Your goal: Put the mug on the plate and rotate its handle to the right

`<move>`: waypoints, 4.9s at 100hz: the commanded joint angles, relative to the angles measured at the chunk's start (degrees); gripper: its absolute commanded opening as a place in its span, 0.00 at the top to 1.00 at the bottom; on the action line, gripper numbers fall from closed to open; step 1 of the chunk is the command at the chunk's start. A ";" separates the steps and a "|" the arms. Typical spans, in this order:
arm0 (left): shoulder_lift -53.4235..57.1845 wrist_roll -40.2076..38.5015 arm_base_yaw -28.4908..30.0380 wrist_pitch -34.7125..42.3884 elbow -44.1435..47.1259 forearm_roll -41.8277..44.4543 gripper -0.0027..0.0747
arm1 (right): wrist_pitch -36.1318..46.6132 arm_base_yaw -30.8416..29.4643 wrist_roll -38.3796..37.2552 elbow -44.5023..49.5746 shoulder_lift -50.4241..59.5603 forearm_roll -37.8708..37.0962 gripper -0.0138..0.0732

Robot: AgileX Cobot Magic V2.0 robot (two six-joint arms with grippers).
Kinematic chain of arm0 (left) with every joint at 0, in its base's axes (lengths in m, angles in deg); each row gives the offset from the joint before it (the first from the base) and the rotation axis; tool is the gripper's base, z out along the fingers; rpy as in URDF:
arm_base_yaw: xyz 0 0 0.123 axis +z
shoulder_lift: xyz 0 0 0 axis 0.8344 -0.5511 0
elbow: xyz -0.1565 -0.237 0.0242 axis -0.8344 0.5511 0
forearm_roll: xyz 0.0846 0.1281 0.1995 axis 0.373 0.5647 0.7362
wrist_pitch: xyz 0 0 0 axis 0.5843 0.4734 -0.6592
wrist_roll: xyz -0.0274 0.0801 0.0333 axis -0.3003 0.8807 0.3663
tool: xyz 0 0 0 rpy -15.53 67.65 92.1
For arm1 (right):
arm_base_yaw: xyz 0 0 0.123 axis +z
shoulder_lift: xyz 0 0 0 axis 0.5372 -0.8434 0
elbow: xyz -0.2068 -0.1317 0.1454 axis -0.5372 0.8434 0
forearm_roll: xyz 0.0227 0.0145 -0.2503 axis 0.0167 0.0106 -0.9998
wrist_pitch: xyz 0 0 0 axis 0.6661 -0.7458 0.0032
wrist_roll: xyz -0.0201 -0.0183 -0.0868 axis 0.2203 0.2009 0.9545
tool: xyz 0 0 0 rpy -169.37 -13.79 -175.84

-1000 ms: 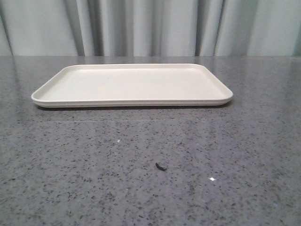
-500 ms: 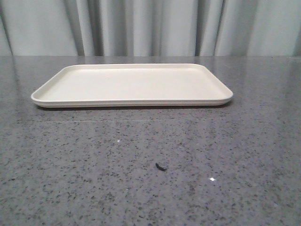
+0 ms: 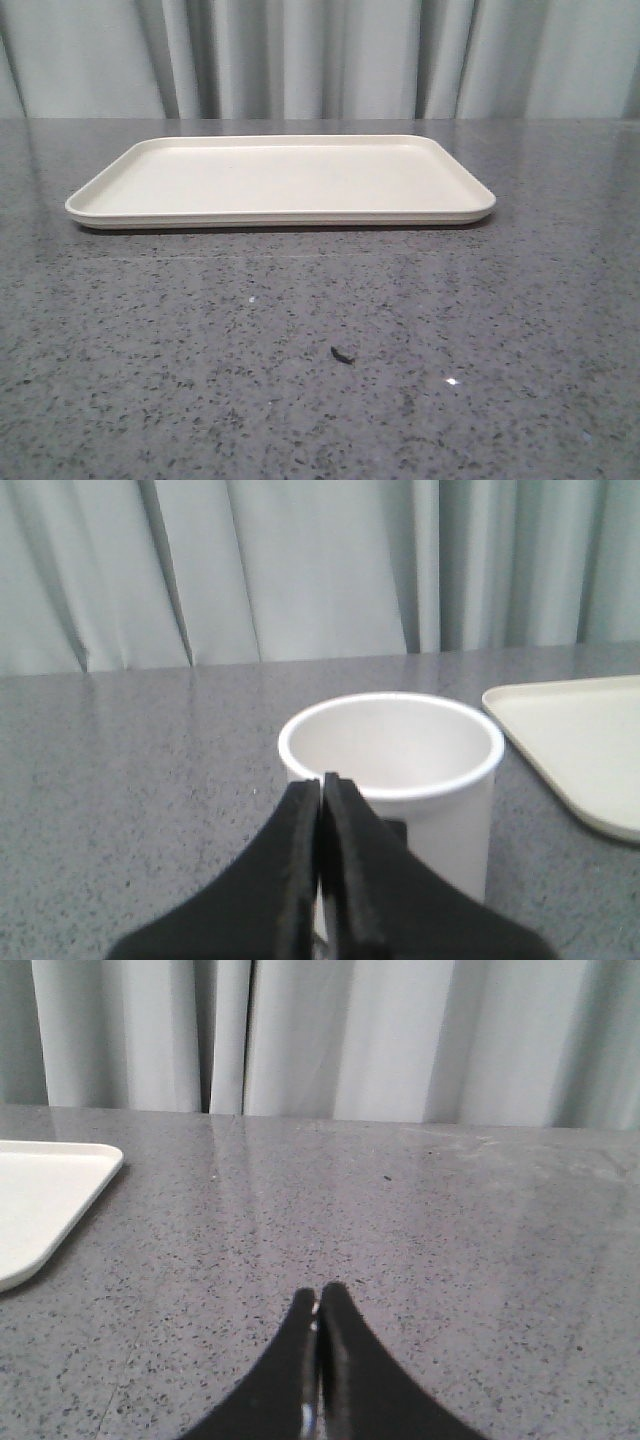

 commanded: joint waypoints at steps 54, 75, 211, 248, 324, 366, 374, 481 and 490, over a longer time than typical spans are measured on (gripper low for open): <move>-23.27 -0.15 -0.08 -4.51 -23.88 -5.86 0.99 | -8.18 -0.41 0.09 -19.08 -20.42 0.09 0.91; -26.37 -0.15 -0.08 -4.06 -24.76 -5.86 0.99 | -7.70 -0.41 0.09 -19.81 -21.66 0.35 0.91; -57.02 -0.15 8.58 -37.35 -49.07 -4.52 0.37 | -7.93 -0.41 0.09 -19.76 -21.66 1.40 0.91; -66.38 -0.15 8.58 -41.34 -52.59 -4.27 0.39 | -7.93 -0.41 0.09 -19.76 -21.66 1.46 0.91; -67.25 -0.15 8.58 -40.31 -52.59 -7.45 0.99 | -7.88 -0.41 0.09 -19.76 -21.66 1.46 0.91; -67.28 -2.17 8.58 -40.35 -52.72 -14.32 0.99 | -7.22 -0.41 0.09 -19.76 -21.66 1.46 0.91; -67.28 -4.69 8.58 -40.37 -53.52 -17.51 0.99 | -7.22 -0.41 0.09 -19.76 -21.66 1.46 0.91; -85.74 -49.89 -28.51 -32.37 -75.93 0.75 0.99 | -6.64 -0.41 0.09 -19.76 -21.66 4.09 0.91; -88.00 -51.67 -29.64 -30.51 -76.92 0.88 0.99 | -6.85 -0.41 0.09 -19.76 -21.66 4.09 0.91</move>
